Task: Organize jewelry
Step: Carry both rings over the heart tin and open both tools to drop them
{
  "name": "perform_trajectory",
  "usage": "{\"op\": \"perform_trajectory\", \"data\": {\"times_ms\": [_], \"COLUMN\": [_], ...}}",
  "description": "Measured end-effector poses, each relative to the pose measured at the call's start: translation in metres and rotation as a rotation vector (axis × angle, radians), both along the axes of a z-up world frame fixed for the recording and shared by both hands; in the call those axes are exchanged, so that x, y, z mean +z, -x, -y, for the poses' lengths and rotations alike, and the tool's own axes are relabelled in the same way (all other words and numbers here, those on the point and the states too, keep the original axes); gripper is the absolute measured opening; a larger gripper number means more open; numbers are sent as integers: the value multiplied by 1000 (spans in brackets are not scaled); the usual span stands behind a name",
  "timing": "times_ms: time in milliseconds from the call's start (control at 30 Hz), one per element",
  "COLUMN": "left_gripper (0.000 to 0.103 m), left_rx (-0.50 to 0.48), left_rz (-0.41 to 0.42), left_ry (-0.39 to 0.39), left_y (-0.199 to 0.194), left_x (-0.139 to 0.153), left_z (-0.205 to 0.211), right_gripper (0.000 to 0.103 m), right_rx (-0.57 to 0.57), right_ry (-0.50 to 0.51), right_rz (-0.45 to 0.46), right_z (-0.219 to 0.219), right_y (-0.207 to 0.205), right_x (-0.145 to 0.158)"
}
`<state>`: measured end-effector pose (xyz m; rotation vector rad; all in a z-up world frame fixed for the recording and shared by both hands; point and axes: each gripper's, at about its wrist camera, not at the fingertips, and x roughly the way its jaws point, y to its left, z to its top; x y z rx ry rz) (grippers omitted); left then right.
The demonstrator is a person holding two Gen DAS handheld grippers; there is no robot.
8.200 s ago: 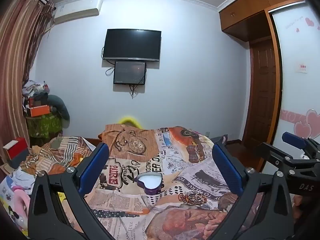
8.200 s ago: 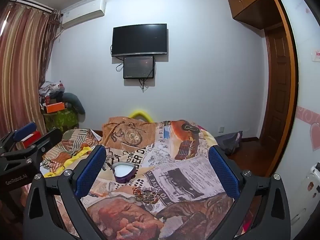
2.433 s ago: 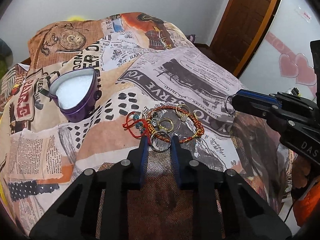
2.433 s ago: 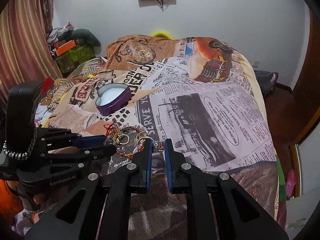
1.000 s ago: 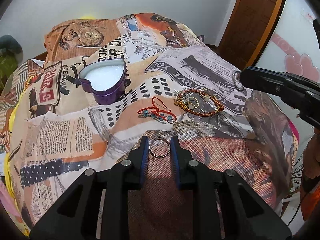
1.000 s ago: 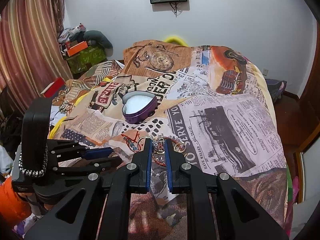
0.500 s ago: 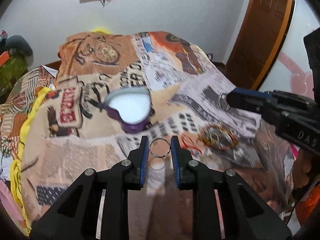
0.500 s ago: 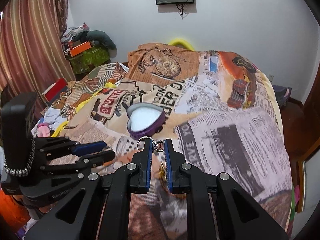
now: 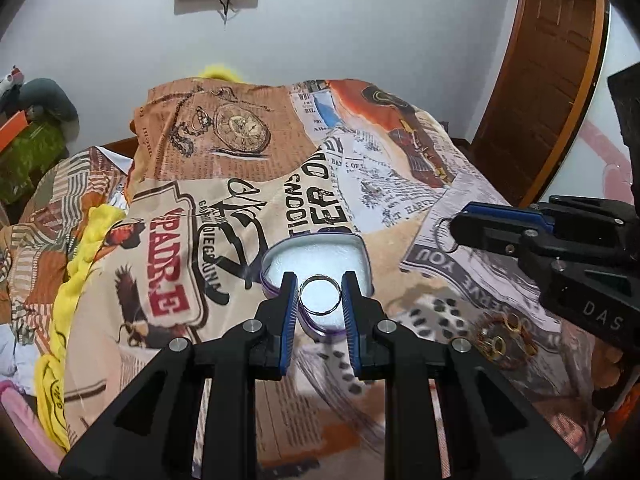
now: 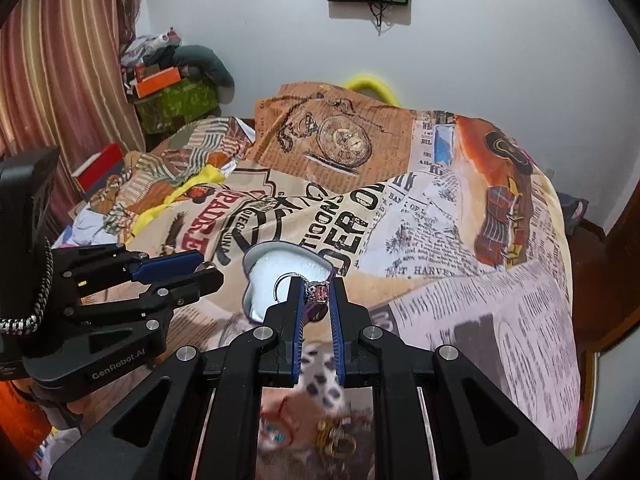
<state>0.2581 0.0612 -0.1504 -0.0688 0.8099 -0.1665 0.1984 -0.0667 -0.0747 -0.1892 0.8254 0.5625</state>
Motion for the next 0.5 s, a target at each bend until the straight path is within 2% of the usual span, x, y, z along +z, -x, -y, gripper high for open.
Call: {"op": "perform_trajectory", "data": {"times_ms": [333, 500], "left_gripper": [21, 21], "left_rx": [-20, -32], "left_rz": [-95, -145], "left_ry": [67, 89], "left_y": [-50, -69], "left_x": [-28, -42], "left_z": [-15, -20], "right_gripper": [11, 11], "right_rx": [54, 75], "right_ry": [38, 80], "right_rz": [-180, -218], "right_z": [-25, -35], "right_y": [-48, -58], "right_x": [-38, -51]}}
